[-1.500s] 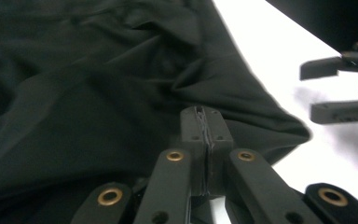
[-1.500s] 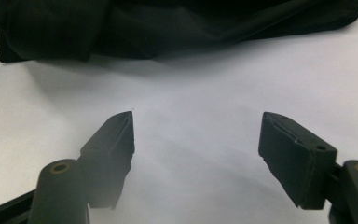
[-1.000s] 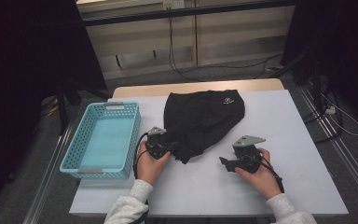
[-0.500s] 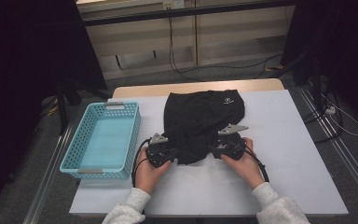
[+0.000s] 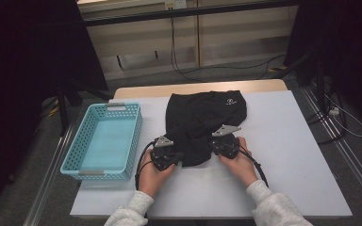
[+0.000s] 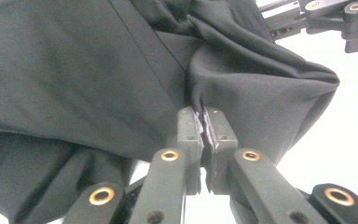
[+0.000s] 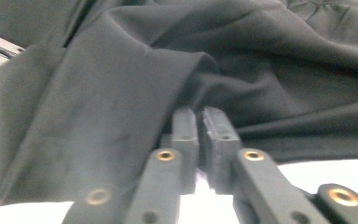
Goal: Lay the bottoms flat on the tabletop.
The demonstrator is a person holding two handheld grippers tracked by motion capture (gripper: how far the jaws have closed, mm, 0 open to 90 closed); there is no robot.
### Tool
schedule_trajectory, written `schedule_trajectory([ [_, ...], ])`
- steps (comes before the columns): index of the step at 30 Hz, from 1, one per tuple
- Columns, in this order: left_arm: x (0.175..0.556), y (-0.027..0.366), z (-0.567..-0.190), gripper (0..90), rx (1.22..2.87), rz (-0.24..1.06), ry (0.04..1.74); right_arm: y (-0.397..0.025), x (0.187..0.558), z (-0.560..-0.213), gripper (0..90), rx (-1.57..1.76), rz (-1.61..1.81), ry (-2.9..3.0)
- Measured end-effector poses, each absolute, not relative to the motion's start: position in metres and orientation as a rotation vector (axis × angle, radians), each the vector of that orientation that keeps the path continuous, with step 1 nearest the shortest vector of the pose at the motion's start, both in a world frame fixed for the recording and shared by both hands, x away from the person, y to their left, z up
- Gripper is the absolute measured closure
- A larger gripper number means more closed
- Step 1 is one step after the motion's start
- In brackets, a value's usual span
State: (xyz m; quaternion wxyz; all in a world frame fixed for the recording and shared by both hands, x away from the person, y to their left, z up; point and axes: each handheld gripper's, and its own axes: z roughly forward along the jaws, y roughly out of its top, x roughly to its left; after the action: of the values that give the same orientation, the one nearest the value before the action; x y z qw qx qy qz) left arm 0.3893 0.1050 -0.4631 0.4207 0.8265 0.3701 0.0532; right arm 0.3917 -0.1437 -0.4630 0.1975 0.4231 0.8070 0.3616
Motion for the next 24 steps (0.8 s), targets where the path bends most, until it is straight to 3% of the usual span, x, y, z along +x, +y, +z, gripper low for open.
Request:
schedule_trajectory([
  [8, 0.385, 0.098, -0.459, 88.8, 2.06, 0.036, 0.933, -0.159, 0.387, -0.454, 89.6, 1.243, 1.059, 2.269],
  [17, 0.37, 0.075, -0.449, 88.7, 1.985, -0.102, 0.842, -0.205, 0.362, -0.426, 89.8, 1.276, 1.079, 2.215],
  [21, 0.371, 0.07, -0.46, 87.9, 2.033, -0.073, 0.851, -0.217, 0.36, -0.424, 90.0, 1.322, 1.088, 2.184],
  [24, 0.373, 0.07, -0.462, 79.1, 2.045, -0.019, 0.841, -0.21, 0.362, -0.431, 90.0, 1.313, 1.044, 2.213],
])
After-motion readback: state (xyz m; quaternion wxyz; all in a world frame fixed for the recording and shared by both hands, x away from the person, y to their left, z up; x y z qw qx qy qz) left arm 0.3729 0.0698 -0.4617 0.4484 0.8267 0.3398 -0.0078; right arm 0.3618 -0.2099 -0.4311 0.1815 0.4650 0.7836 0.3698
